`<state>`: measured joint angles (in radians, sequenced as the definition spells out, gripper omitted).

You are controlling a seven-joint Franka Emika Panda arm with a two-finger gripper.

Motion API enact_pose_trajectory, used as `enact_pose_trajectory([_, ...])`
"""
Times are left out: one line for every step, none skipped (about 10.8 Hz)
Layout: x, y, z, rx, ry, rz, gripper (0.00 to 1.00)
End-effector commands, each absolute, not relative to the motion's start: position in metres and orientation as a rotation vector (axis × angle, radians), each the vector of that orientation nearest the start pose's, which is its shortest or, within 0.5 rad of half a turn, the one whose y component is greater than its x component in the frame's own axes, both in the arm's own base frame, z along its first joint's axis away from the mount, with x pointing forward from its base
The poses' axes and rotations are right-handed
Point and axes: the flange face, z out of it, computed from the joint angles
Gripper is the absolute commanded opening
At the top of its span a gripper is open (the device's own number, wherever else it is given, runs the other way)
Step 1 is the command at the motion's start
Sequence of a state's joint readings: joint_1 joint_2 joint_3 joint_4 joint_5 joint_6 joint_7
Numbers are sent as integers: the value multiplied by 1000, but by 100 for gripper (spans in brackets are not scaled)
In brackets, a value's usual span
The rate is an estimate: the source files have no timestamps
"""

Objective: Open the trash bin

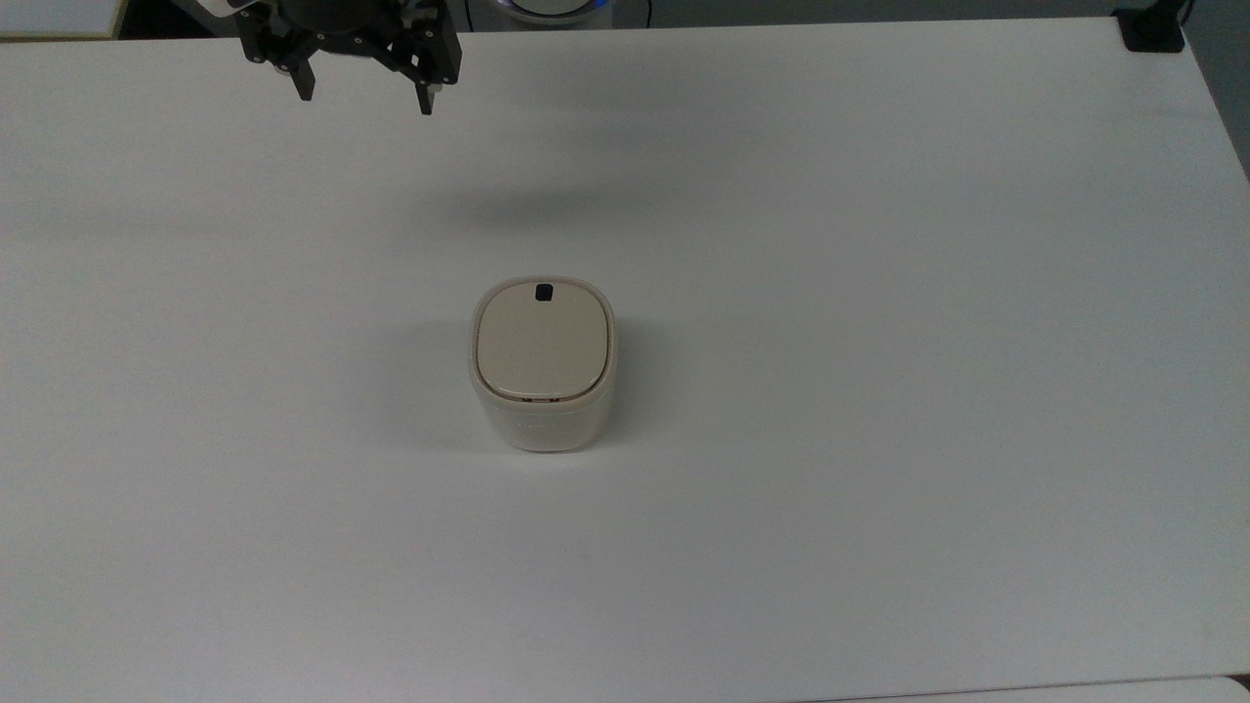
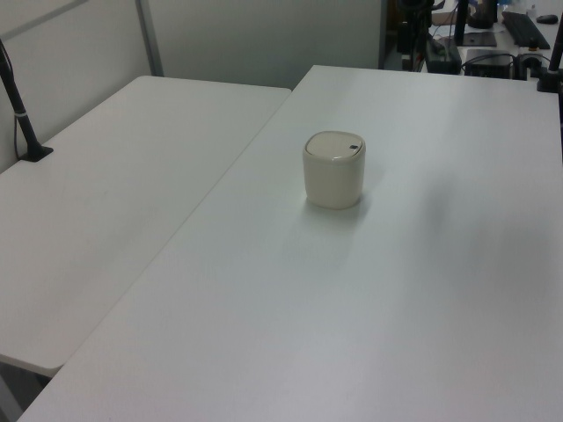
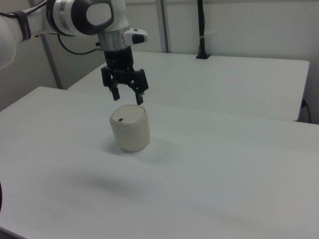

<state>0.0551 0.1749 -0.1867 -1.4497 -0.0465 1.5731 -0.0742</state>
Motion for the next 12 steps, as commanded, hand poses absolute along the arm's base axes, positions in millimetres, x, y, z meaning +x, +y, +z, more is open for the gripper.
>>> enact_pose_trajectory([588, -75, 583, -3203, 72, 151, 100])
enact_pose_trajectory([588, -77, 586, -3204, 77, 142, 100])
enact_pose_trajectory([588, -77, 586, -3206, 79, 139, 100])
enact_pose_trajectory([587, -78, 587, -3204, 65, 137, 100])
enact_pose_trajectory([587, -77, 587, -3204, 62, 137, 100])
enact_pose_trajectory([588, -76, 586, -3204, 70, 144, 100])
enact_pose_trajectory([589, -73, 583, -3204, 72, 148, 100])
enact_pose_trajectory([592, -70, 581, -3195, 71, 143, 100])
enact_pose_trajectory([594, -65, 578, -3154, 93, 132, 100])
enact_pose_trajectory([597, -61, 575, -3121, 124, 129, 100])
enact_pose_trajectory([601, -59, 573, -3116, 134, 106, 100])
enact_pose_trajectory([604, -62, 574, -3120, 139, 73, 100])
